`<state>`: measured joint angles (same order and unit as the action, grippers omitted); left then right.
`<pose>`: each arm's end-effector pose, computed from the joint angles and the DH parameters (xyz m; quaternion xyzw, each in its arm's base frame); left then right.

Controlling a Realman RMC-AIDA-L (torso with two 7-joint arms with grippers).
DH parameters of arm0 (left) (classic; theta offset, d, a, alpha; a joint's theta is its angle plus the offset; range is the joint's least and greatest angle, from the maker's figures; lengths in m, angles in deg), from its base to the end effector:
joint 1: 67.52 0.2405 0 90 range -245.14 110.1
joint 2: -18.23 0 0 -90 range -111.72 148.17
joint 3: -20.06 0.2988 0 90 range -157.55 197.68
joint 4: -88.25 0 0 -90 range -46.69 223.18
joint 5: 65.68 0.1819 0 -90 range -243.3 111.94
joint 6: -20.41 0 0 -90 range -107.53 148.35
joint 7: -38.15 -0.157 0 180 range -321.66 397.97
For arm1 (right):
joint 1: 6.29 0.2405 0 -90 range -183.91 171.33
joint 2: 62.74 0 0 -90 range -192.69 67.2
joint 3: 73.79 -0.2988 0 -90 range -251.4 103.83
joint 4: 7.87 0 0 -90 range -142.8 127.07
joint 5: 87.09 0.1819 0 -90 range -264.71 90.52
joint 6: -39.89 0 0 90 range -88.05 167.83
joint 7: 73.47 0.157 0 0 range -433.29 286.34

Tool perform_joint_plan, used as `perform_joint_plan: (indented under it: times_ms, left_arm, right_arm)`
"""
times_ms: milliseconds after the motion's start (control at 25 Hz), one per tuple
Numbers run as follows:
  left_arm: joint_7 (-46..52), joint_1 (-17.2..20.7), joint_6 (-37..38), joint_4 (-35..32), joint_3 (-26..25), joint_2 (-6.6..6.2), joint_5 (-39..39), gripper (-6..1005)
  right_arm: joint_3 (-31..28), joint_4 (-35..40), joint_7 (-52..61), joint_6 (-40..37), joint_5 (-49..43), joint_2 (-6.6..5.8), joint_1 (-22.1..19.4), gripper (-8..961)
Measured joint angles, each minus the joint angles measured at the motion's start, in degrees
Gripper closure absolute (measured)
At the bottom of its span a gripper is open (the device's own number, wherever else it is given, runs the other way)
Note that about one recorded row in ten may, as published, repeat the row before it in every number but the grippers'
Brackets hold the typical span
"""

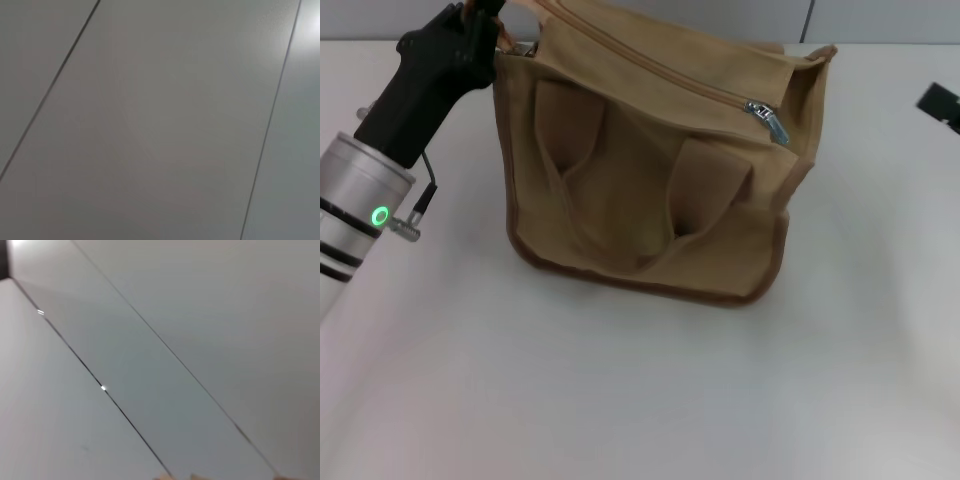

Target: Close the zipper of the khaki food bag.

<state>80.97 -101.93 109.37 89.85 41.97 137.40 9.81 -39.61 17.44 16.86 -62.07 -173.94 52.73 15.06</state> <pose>-0.2521 0.3591 -0.0175 -0.7117 -0.2368 -0.5430 0.3776 0.2901 0.2927 0.0311 -0.7672 0.3590 0.5151 0.1314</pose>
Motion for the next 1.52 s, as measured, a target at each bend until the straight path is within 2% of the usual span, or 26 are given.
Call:
perform_joint_plan:
  times_ms: [40,120,280,320,480,600,640,760,880,960,1080,1120,1200,1240,1280,1320,1440,1520]
  left_arm:
    - [-2.2,0.4,-0.1,0.1,0.4,0.00,0.0,908]
    - [-6.7,0.8,-0.6,0.8,0.5,0.01,0.0,902]
    - [-11.9,1.7,-0.7,2.2,-0.4,0.01,-0.2,890]
    - [-12.2,2.7,-0.6,2.4,-1.9,-0.08,-0.4,887]
    - [-11.3,4.5,-0.7,2.0,-4.0,-0.29,-0.4,695]
    - [-11.0,6.7,-1.4,1.4,-7.4,-0.44,-0.4,572]
    - [-9.8,8.1,-1.6,1.3,-10.4,-0.41,-0.5,532]
    - [-5.4,10.0,-1.3,1.2,-13.4,-0.37,-0.4,433]
    - [-2.0,11.0,0.0,0.0,-12.5,-0.46,0.6,384]
    - [2.4,11.5,4.3,-4.1,-6.5,-0.57,5.4,369]
    - [2.8,11.5,5.6,-5.1,-4.6,-0.59,6.7,375]
    - [2.2,11.6,9.5,-8.4,2.8,-0.57,11.5,377]
    - [0.0,11.7,12.0,-11.1,10.0,-0.54,15.3,379]
    - [-0.9,11.7,12.7,-11.7,12.1,-0.57,16.3,379]
    - [-0.9,11.7,12.7,-11.7,12.1,-0.57,16.3,378]
    - [-3.7,11.9,14.8,-12.9,18.3,-0.58,19.1,378]
    - [-5.8,12.3,16.9,-14.0,25.3,-0.59,21.1,377]
    - [-5.7,12.4,17.1,-14.2,27.6,-0.60,21.3,377]
  right_arm:
    - [-1.0,0.0,-4.1,-1.4,0.0,0.84,-1.1,864]
    - [-1.2,0.0,-7.5,-1.8,0.0,1.56,-1.9,819]
    - [-1.3,-0.3,-10.4,-1.4,0.0,2.17,-2.2,698]
    - [-1.2,-0.6,-11.2,-1.2,-0.1,2.23,-2.2,668]
    - [-1.2,-2.4,-13.7,0.0,-0.2,2.46,-1.8,521]
    - [-1.3,-3.8,-15.3,2.0,-0.1,2.63,-1.7,393]
    - [-1.3,-4.3,-16.3,3.0,-0.1,2.84,-1.7,392]
    - [-1.3,-4.6,-17.6,4.2,-0.1,3.45,-1.5,391]
    - [-1.3,-5.3,-19.6,4.5,-0.1,3.55,-1.3,389]
    - [-0.9,-6.6,-23.8,4.5,0.0,3.66,-0.9,388]
    - [-0.7,-7.3,-26.3,4.5,-0.1,3.71,-0.9,386]
    - [-0.5,-8.1,-30.2,4.5,-1.1,3.71,-0.9,385]
    - [-0.4,-8.3,-32.5,4.3,-2.3,3.71,-0.9,384]
    - [-0.3,-8.4,-37.0,3.9,-5.6,3.76,-1.2,384]
    - [-0.3,-8.4,-37.0,3.9,-5.6,3.76,-1.2,383]
    - [-0.3,-8.6,-40.1,3.7,-9.1,3.79,-1.5,382]
    - [-0.4,-9.5,-43.9,3.1,-14.4,3.82,-1.6,381]
    - [-0.4,-9.7,-44.9,2.9,-15.6,3.87,-1.6,380]
